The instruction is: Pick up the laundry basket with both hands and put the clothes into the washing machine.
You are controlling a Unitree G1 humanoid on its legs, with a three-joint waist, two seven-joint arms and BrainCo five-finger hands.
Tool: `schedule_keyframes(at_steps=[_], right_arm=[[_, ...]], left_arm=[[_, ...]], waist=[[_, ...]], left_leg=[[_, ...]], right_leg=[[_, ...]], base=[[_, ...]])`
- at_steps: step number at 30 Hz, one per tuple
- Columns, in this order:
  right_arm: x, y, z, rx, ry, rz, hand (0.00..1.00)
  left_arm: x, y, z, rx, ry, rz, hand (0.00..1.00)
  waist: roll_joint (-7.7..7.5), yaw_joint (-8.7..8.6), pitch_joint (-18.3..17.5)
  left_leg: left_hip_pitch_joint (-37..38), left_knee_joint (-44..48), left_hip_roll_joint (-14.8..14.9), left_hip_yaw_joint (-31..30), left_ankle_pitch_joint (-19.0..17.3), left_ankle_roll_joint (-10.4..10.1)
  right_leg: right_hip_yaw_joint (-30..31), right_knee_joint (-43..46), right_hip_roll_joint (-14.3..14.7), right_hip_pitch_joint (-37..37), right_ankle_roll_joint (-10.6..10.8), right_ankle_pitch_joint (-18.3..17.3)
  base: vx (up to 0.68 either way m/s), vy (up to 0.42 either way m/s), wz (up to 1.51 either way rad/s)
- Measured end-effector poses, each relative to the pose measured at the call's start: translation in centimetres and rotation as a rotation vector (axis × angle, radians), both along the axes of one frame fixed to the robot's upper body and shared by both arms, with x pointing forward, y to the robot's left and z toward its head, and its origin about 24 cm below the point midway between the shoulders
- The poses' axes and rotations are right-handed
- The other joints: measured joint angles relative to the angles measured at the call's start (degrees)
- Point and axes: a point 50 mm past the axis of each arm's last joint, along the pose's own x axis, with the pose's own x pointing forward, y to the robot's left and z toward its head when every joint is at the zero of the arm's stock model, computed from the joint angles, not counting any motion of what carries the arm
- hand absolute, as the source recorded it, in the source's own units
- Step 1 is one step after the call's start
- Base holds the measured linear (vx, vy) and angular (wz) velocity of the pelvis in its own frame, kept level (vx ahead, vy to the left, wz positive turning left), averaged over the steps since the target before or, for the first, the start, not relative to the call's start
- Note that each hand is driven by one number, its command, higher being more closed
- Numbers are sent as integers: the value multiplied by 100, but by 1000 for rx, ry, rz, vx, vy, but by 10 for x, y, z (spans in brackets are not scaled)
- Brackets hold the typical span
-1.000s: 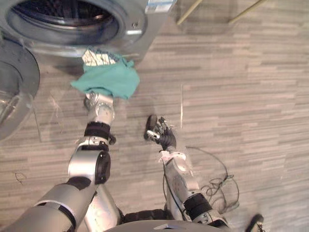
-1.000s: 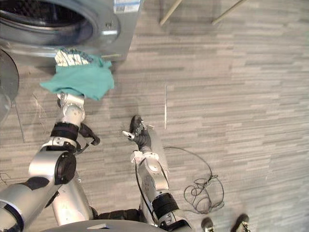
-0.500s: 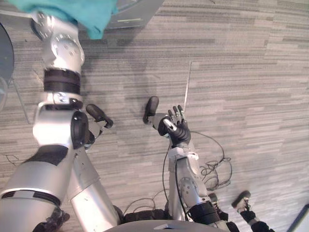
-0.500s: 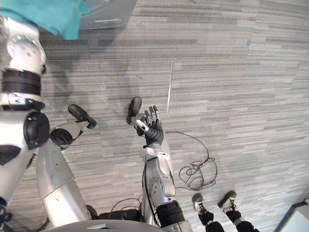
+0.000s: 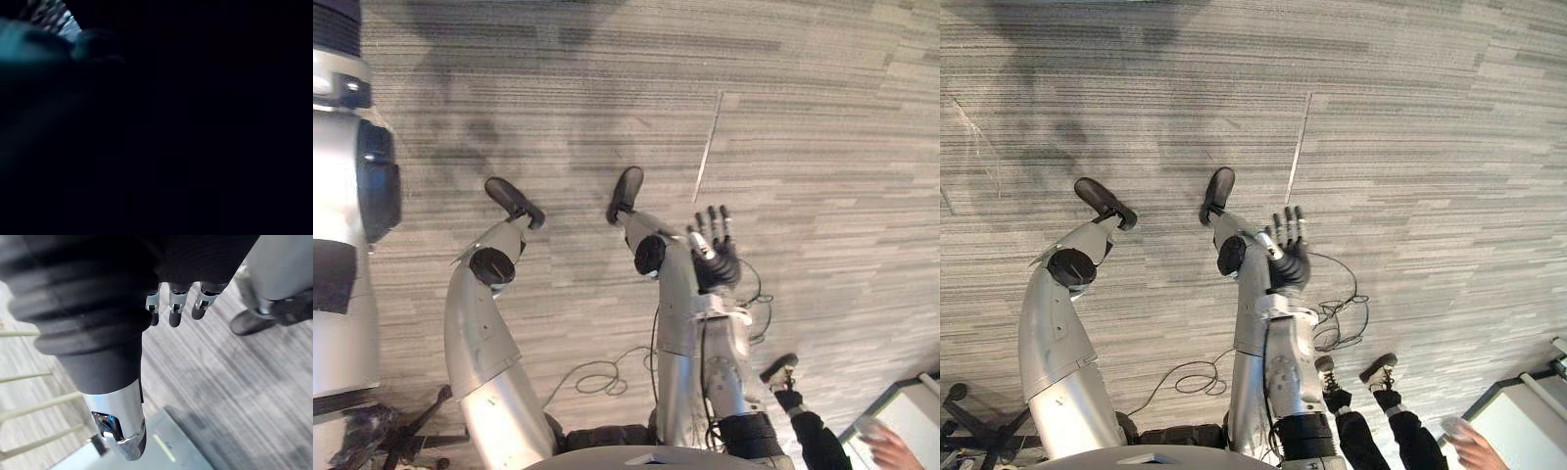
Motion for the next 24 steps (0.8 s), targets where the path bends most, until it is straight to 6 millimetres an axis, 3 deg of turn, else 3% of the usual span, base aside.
schedule_keyframes(at_steps=[2,7,8,11,13,18,23,24], right_arm=[[-9,-7,6,18,-48,-17,0],[-19,-11,-2,26,-39,-6,0],[-19,-11,-3,27,-37,-6,0],[-19,-11,-6,27,-12,-9,0],[-20,-10,-9,24,10,-2,0],[-19,-10,-22,-10,75,18,0],[-19,-13,-24,-48,62,64,0],[-19,-13,-24,-47,59,63,0]], left_arm=[[5,-14,-5,230,-12,305,0],[37,-10,-38,503,103,621,0],[41,-8,-42,508,130,622,0],[63,1,-68,353,308,341,0],[67,1,-73,252,341,206,0],[59,-2,-63,182,315,92,0],[13,-21,-9,286,57,329,0],[10,-21,-6,282,45,334,0]], waist=[[0,-33,0],[-2,-101,-1],[-2,-98,-1],[-3,-98,-2],[-3,-100,-2],[-2,-72,-2],[-3,-116,-2],[-2,-118,-1]], left_leg=[[20,5,-1,15,-2,3],[191,-186,30,152,-35,53],[208,-213,34,182,-35,53],[211,-284,44,223,0,91],[209,-371,-9,221,57,92],[200,-503,-67,221,159,79],[155,-478,-34,235,157,80],[153,-473,-27,235,157,80]], right_leg=[[-5,-117,9,90,51,68],[9,-522,135,292,101,277],[17,-565,151,297,103,302],[20,-686,196,301,89,388],[-7,-694,166,297,89,388],[-64,-736,139,294,84,390],[-52,-792,180,264,75,424],[-51,-794,186,264,73,425]], base=[[23,72,-6],[5,51,-14],[-11,37,-17],[-9,18,-7],[-8,12,12],[-5,3,10],[-5,3,-4],[-8,-1,-8]])
